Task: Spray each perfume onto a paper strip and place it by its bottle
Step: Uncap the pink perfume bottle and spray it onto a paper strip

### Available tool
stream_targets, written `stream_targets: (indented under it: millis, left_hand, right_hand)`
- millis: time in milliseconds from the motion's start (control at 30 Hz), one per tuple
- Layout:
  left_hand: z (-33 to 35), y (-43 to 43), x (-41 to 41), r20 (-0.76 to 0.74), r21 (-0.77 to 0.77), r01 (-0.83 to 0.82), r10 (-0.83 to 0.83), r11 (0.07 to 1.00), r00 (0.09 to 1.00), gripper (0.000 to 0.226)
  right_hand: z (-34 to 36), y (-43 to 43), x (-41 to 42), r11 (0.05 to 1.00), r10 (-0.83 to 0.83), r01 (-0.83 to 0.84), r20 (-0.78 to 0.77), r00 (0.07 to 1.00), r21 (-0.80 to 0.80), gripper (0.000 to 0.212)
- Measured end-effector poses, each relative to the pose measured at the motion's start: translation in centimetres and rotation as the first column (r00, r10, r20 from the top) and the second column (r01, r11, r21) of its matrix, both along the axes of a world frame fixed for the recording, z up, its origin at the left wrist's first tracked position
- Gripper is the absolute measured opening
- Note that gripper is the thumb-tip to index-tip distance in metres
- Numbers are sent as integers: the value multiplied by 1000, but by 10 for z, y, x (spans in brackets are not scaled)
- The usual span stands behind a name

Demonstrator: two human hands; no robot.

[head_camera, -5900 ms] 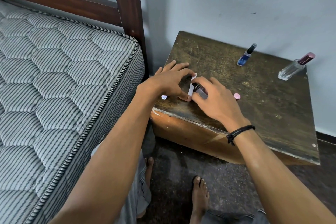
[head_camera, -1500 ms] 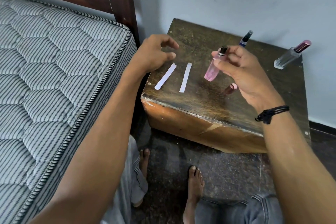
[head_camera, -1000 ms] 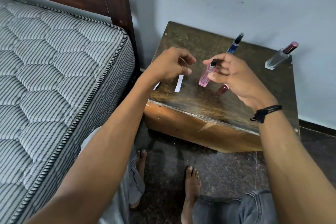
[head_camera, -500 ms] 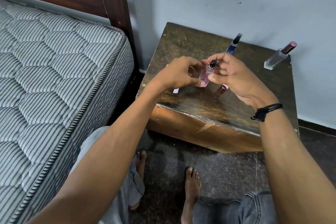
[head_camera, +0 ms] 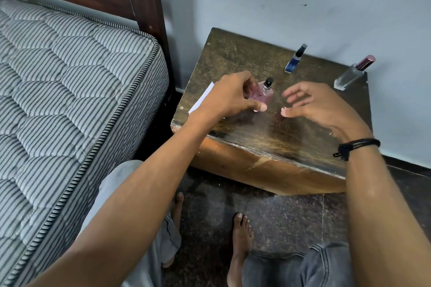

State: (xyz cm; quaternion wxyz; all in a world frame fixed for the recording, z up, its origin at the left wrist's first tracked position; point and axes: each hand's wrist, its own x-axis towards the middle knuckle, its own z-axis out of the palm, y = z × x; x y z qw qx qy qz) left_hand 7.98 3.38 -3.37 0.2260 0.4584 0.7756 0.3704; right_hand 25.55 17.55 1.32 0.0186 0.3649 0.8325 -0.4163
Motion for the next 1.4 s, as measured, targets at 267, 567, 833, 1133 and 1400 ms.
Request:
stream_targets:
  millis: [267,567,833,1133,1400]
  left_hand:
    - [-1,-2,1,93,-7,16,-15,1000,996,51]
    - [-2,-1,-1,42,1,49,-49,999,998,50]
    - [-7,1,-3,31,-7,61,-61,998,998,40]
    - [-8,2,-3,1,-8,73,-73,997,997,36]
    - [-9,1,-3,-11,-3,87,-87,996,996,37]
  right_hand:
    - [-3,-6,-5,982,15,-38,120,993,186,22]
    - [12,-15,-7,973,-212,118,-566,796,-198,21]
    - [5,-20,-15,998,-59,33,-539,840,-57,28]
    - [-1,-19,-22,998,29,0,-482,876,59,27]
    - [-7,-18,-23,977,136,-54,-404,905,207,24]
